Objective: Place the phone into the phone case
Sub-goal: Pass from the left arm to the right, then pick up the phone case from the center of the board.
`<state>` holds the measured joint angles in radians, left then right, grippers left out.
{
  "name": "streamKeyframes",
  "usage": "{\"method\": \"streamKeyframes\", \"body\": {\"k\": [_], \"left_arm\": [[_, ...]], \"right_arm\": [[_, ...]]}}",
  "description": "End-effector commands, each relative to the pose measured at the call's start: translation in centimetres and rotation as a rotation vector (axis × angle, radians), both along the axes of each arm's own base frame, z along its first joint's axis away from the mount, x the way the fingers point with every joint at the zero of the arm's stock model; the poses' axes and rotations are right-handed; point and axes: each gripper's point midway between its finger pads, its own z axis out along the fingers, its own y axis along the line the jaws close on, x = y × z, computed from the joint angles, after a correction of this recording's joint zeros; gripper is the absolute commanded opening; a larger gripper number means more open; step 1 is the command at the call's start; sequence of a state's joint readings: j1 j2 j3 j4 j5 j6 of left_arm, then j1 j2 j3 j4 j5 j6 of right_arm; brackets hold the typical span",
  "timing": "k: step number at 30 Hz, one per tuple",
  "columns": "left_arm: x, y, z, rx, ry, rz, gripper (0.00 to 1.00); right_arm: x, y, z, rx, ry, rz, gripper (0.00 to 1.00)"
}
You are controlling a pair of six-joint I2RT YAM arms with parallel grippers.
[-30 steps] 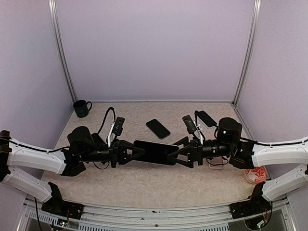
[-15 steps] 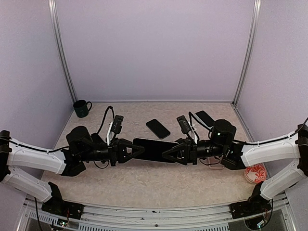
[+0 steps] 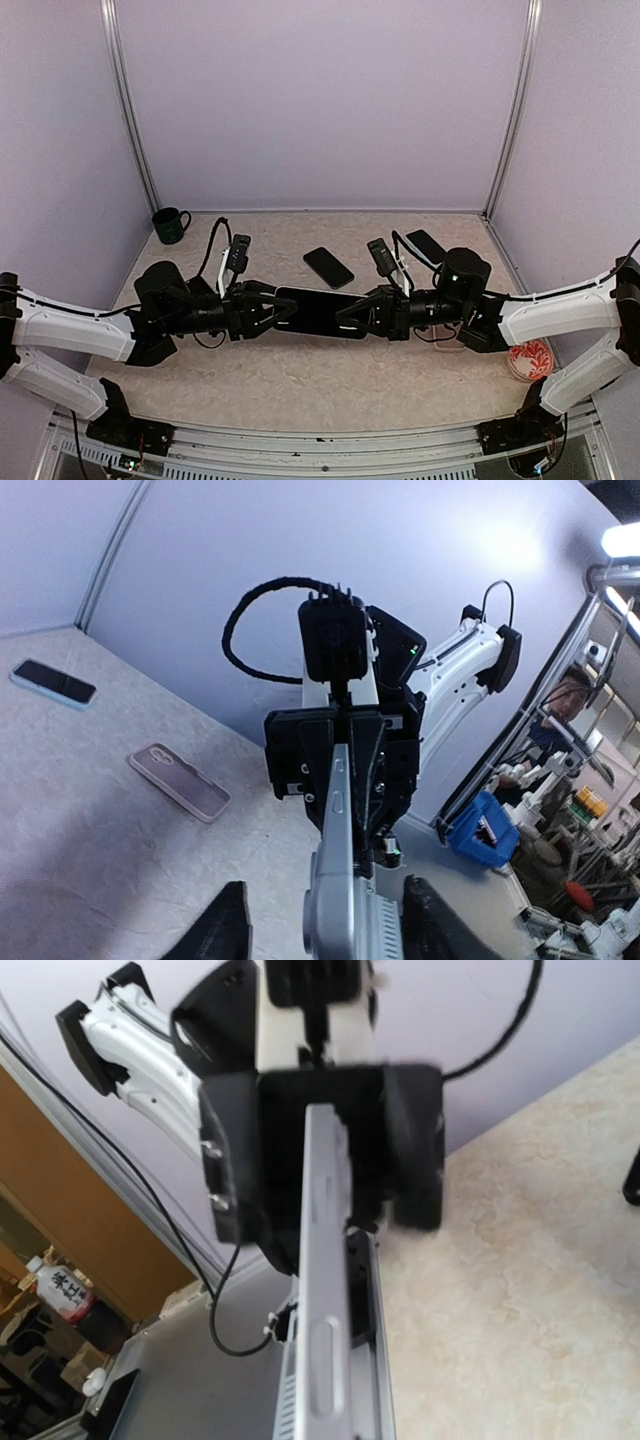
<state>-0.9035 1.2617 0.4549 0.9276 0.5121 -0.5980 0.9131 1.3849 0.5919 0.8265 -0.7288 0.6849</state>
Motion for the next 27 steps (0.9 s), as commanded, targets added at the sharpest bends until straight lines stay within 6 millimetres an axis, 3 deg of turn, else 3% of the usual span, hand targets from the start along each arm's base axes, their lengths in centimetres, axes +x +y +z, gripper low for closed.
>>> {"method": "streamKeyframes", "body": {"k": [1, 3, 4, 7, 10, 11, 14, 17, 21, 27], "left_arm": [[2.3, 1.1, 1.2, 0.011, -0.011, 0.143, 0.74], [3.5, 2.2, 0.3, 0.060, 0.030, 0.238, 0.97], [4.0, 3.2, 0.3, 0.073, 0.048, 0.299, 0.99], [6.2, 6.7, -2.0, 0.169, 0.146, 0.528, 0.99], [7.4, 11.1, -2.6, 0.178, 0.243, 0.745, 0.99], [7.6, 12.8, -2.5, 0.160, 0.279, 0.820, 0.99], [7.6, 17.7, -4.4, 0.130, 0.429, 1.032, 0.99], [6.9, 22.4, -8.0, 0.099, 0.588, 1.229, 0.99], [6.2, 24.4, -9.1, 0.043, 0.660, 1.302, 0.99], [7.3, 26.0, -10.6, 0.188, 0.734, 1.457, 0.99]], "right_arm": [[0.6, -0.6, 2.0, 0.025, -0.054, -0.047, 0.00], [1.2, -0.7, 2.3, 0.005, -0.077, -0.076, 0.00], [1.6, -0.9, 2.6, 0.002, -0.083, -0.087, 0.00], [2.6, -1.4, 3.3, -0.002, -0.081, -0.112, 0.00], [3.4, -2.2, 3.7, -0.004, -0.093, -0.152, 0.00], [3.7, -2.4, 3.6, -0.013, -0.100, -0.171, 0.00], [4.9, -2.5, 2.6, -0.064, -0.095, -0.230, 0.00], [5.7, -2.8, 1.3, -0.115, -0.091, -0.268, 0.00], [5.3, -3.4, 0.1, -0.131, -0.083, -0.272, 0.00], [4.5, -4.8, 0.7, -0.123, -0.099, -0.295, 0.00]]}}
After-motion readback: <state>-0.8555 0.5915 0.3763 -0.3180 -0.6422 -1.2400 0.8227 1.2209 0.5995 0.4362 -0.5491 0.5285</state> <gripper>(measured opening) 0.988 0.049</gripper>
